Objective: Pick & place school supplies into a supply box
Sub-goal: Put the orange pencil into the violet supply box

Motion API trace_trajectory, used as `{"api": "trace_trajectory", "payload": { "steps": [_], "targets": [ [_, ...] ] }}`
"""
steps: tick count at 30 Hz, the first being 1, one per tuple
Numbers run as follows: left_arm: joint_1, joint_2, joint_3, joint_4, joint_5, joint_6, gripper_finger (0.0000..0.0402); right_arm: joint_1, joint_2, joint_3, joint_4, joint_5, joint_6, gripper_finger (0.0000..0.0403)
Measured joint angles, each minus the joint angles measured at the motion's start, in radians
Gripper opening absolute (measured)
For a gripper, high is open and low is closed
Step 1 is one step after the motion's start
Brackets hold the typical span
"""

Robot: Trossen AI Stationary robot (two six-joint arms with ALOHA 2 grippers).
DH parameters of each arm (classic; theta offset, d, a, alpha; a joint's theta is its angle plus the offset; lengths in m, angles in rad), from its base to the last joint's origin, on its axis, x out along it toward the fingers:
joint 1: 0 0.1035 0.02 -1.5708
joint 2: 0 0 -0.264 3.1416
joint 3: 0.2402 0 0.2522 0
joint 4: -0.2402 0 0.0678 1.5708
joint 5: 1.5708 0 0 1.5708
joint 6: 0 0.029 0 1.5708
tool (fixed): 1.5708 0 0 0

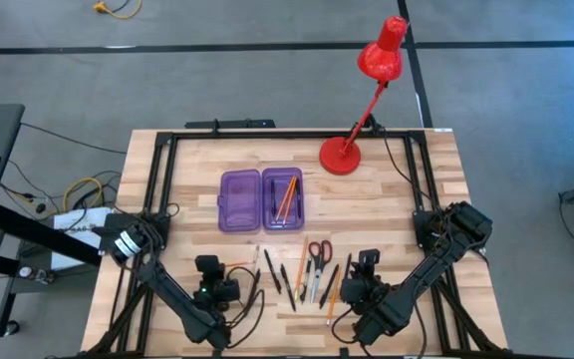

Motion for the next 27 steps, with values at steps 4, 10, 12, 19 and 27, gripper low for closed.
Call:
{"api": "trace_trajectory", "payload": {
  "steps": [4, 10, 12, 19, 27],
  "targets": [
    [0.016, -0.048, 0.019, -0.002, -0.060, 0.010, 0.0000, 0.000, 0.000, 0.000, -0.001, 0.000, -0.001, 0.0118],
    [0.076, -0.153, 0.024, 0.017, -0.157, 0.060, 0.0000, 0.000, 0.000, 0.000, 0.000, 0.017, 0.000, 0.0118],
    [0.111, -0.191, 0.024, 0.046, -0.178, 0.108, 0.0000, 0.000, 0.000, 0.000, 0.000, 0.026, 0.000, 0.0118],
    [0.292, -0.287, 0.025, 0.219, -0.206, 0.362, 0.0000, 0.000, 0.000, 0.000, 0.000, 0.031, 0.000, 0.0118],
    [0.566, -0.299, 0.017, 0.582, 0.013, 0.678, 0.0000, 0.001, 0.000, 0.000, 0.000, 0.031, 0.000, 0.0118]
  ]
}}
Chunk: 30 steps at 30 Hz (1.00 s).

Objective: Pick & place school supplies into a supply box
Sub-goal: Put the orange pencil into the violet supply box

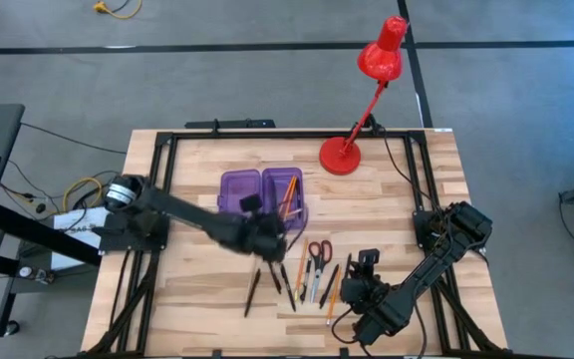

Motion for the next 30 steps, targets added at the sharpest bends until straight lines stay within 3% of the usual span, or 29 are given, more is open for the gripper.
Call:
{"api": "trace_trajectory", "payload": {
  "steps": [4, 9, 15, 21, 30],
  "targets": [
    [0.080, 0.000, -0.007, 0.114, 0.039, 0.109, 0.0000, 0.001, 0.000, 0.000, 0.000, 0.000, 0.000, 0.0118],
    [0.178, 0.012, -0.007, 0.157, 0.120, 0.126, 0.0000, 0.001, 0.000, 0.000, 0.000, 0.014, -0.005, 0.0118],
    [0.274, 0.032, -0.010, 0.200, 0.148, 0.083, 0.0000, 0.000, 0.000, 0.000, -0.005, 0.029, -0.007, 0.0118],
    [0.348, 0.056, -0.076, 0.408, 0.296, 0.019, 0.0000, 0.001, 0.000, 0.000, -0.004, 0.026, 0.000, 0.0118],
    [0.364, 0.063, -0.142, 0.424, 0.292, -0.046, 0.0000, 0.001, 0.000, 0.000, -0.014, 0.022, -0.008, 0.0118]
  ]
}}
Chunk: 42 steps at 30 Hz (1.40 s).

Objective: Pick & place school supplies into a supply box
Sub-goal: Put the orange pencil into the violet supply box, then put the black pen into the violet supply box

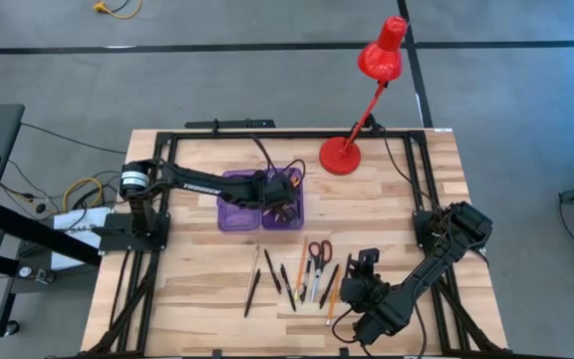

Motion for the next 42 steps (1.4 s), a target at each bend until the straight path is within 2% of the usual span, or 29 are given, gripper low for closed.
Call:
{"api": "trace_trajectory", "payload": {
  "steps": [3, 10, 15, 22, 27, 33, 38, 42],
  "targets": [
    [0.000, 0.000, -0.002, -0.003, 0.003, 0.000, 0.0009, -0.004, 0.000, 0.000, -0.001, 0.000, 0.000, 0.0118],
    [-0.007, 0.000, -0.002, -0.044, 0.001, 0.007, 0.0065, -0.008, 0.000, 0.000, -0.001, -0.001, 0.000, 0.0118],
    [-0.011, 0.000, -0.002, -0.076, 0.001, 0.012, 0.0090, -0.008, 0.000, 0.000, -0.001, -0.001, 0.000, 0.0118],
    [-0.058, -0.041, -0.002, -0.070, -0.016, 0.098, 0.0099, -0.008, 0.000, 0.000, -0.001, -0.002, 0.000, 0.0118],
    [-0.165, -0.107, -0.002, -0.142, -0.027, 0.188, 0.0100, -0.008, 0.000, 0.000, -0.001, -0.003, 0.000, 0.0118],
    [-0.351, -0.183, -0.002, -0.318, -0.200, 0.161, 0.0100, -0.008, 0.000, 0.000, 0.015, -0.007, -0.066, 0.0118],
    [-0.543, -0.218, -0.002, -0.425, -0.333, 0.004, 0.0100, -0.023, 0.000, 0.000, 0.095, -0.136, -0.162, 0.0118],
    [-0.698, -0.218, -0.006, -0.494, -0.494, -0.151, 0.0100, -0.065, 0.000, 0.000, 0.109, -0.187, -0.105, 0.0118]
  ]
}}
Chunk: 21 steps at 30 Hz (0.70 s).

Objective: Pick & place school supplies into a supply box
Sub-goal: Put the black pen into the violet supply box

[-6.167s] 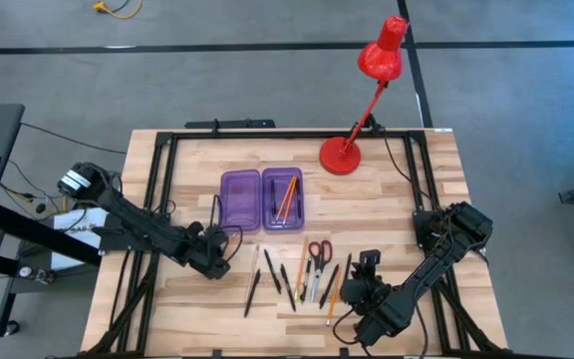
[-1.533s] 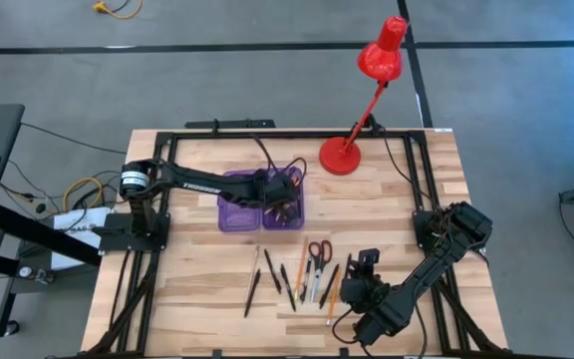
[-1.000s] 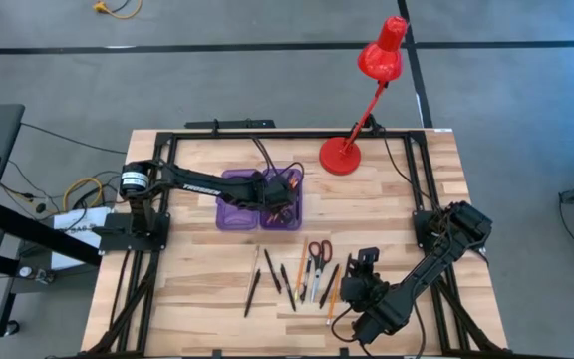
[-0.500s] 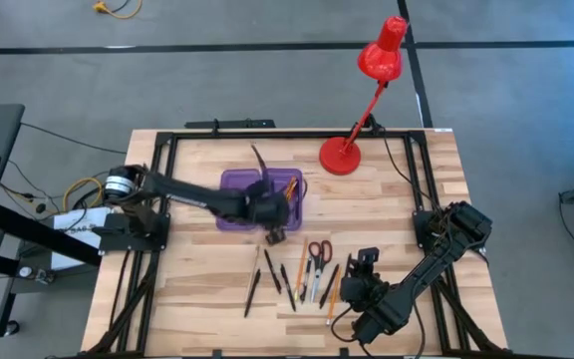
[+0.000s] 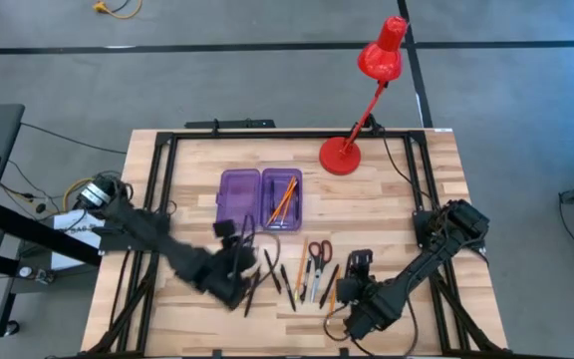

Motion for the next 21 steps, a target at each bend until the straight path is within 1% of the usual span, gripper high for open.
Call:
{"api": "trace_trajectory", "payload": {
  "steps": [2, 6, 8, 11, 13, 15, 17, 21],
  "targets": [
    [-0.066, 0.000, -0.022, -0.004, -0.070, -0.083, 0.0100, -0.028, 0.000, 0.000, 0.003, -0.007, 0.072, 0.0118],
    [-0.168, 0.001, -0.072, -0.033, -0.151, -0.241, 0.0100, -0.088, 0.000, 0.000, 0.015, -0.094, 0.189, 0.0118],
    [-0.197, 0.001, -0.104, -0.030, -0.152, -0.303, 0.0100, -0.109, 0.000, -0.001, 0.049, -0.124, 0.211, 0.0118],
    [-0.236, 0.001, -0.143, -0.034, -0.154, -0.382, 0.0100, -0.125, 0.000, 0.000, 0.103, -0.134, 0.263, 0.0118],
    [-0.254, 0.001, -0.170, -0.031, -0.153, -0.422, 0.0100, -0.135, 0.000, 0.000, 0.109, -0.153, 0.361, 0.0118],
    [-0.271, 0.001, -0.190, -0.029, -0.153, -0.461, 0.0100, -0.149, 0.000, 0.000, 0.093, -0.210, 0.477, 0.0118],
    [-0.286, 0.001, -0.205, -0.030, -0.153, -0.489, 0.0100, -0.159, 0.000, 0.000, 0.096, -0.269, 0.557, 0.0118],
    [-0.313, 0.001, -0.222, -0.025, -0.172, -0.507, 0.0100, -0.152, 0.000, 0.000, 0.100, -0.279, 0.692, 0.0118]
  ]
}}
